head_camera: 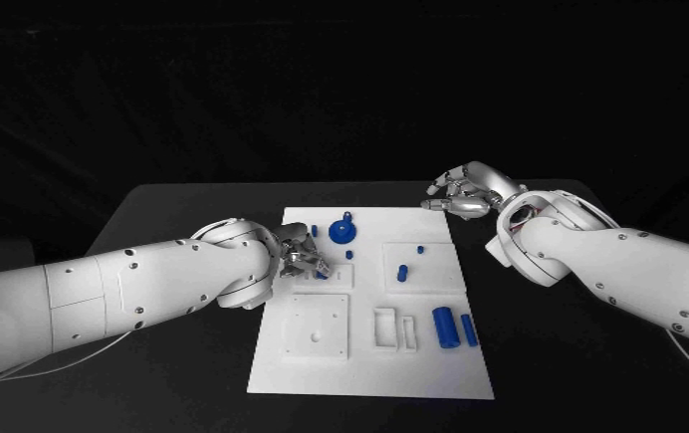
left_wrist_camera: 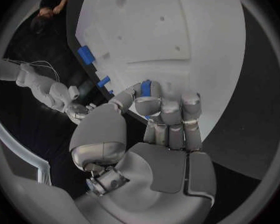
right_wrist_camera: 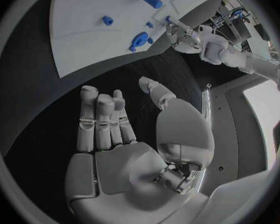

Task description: Assemble the parts on the task board

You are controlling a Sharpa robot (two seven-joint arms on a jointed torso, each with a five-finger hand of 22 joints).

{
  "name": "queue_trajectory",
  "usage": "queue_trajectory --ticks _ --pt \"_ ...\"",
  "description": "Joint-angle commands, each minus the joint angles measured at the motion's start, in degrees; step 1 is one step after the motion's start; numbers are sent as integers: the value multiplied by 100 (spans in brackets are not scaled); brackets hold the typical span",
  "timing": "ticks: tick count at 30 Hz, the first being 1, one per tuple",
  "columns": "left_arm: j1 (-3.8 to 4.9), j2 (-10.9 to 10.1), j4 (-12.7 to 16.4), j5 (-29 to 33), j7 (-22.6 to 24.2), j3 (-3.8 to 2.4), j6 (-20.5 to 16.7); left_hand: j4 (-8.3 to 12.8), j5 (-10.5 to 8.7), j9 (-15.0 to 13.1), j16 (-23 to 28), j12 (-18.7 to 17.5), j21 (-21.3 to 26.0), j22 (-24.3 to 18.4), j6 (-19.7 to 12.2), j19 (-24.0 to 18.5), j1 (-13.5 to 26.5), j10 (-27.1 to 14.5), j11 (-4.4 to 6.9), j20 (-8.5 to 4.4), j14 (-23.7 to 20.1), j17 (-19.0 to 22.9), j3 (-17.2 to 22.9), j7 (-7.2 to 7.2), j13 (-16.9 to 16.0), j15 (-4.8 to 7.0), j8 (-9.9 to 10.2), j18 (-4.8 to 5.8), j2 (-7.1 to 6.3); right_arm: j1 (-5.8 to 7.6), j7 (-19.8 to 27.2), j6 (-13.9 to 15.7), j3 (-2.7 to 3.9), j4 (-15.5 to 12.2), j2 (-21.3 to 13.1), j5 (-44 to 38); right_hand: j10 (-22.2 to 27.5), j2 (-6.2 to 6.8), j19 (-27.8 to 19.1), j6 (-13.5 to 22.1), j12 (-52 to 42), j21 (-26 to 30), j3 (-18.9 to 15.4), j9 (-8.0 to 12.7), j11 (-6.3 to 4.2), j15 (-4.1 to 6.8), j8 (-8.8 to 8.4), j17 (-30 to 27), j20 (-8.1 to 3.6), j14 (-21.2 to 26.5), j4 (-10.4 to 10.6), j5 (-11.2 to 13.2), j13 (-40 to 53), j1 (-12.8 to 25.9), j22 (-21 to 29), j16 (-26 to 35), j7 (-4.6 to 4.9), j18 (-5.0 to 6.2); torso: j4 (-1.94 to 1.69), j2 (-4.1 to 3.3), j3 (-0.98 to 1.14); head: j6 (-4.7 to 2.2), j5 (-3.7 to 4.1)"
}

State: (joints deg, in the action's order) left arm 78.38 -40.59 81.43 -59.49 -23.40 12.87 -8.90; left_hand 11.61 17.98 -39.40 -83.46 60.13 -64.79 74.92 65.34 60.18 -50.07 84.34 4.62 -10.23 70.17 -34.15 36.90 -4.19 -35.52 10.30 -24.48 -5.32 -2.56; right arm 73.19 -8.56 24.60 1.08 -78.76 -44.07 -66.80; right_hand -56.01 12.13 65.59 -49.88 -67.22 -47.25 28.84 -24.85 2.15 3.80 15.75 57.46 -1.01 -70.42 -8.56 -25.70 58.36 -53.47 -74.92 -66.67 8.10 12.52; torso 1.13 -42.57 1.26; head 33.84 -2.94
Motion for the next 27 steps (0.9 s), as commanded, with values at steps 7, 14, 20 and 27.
queue_trajectory --ticks 7,14,20,27 --pt "-34 20 4 -38 -141 30 407 138 84 -1 -33 31 -38 79 690 -25 -46 -366 331 -535 144 12 86 583 17 291 -23 -57 150 -15 51 -65 2 19 28 1 45 -13 51 7 -29 31 2 9 -8 43 30 -8 5 9 34 -34 -6 48 -85 -37 45 248 -8 3 -3 8 -10" --pt "-33 32 -51 -34 -141 30 323 213 159 -8 -58 59 -59 78 705 -1 -45 -360 345 -540 165 21 96 596 32 300 -44 -61 154 -34 54 -68 2 19 39 2 46 -16 51 7 -30 31 3 9 -8 43 31 -9 4 9 33 -40 -8 44 -85 -37 45 248 -6 1 -6 0 -12" --pt "-24 59 -115 -10 -153 29 353 203 165 -10 -63 69 -64 74 707 10 -19 -359 347 -540 172 27 91 598 37 306 -50 -60 176 -35 52 -70 2 20 36 2 47 -18 51 8 -32 31 3 9 -8 43 30 -9 4 9 32 -43 -10 41 -86 -38 45 247 -4 3 -8 -7 -14" --pt "7 129 -213 103 -134 29 581 138 78 -12 -68 97 -63 61 702 19 106 -363 344 -537 174 54 69 597 64 317 -65 -59 218 -36 52 -70 2 16 39 2 48 -18 51 9 -34 32 3 10 -8 42 30 -10 4 10 30 -46 -12 37 -86 -38 45 247 -3 4 -3 -2 -20"
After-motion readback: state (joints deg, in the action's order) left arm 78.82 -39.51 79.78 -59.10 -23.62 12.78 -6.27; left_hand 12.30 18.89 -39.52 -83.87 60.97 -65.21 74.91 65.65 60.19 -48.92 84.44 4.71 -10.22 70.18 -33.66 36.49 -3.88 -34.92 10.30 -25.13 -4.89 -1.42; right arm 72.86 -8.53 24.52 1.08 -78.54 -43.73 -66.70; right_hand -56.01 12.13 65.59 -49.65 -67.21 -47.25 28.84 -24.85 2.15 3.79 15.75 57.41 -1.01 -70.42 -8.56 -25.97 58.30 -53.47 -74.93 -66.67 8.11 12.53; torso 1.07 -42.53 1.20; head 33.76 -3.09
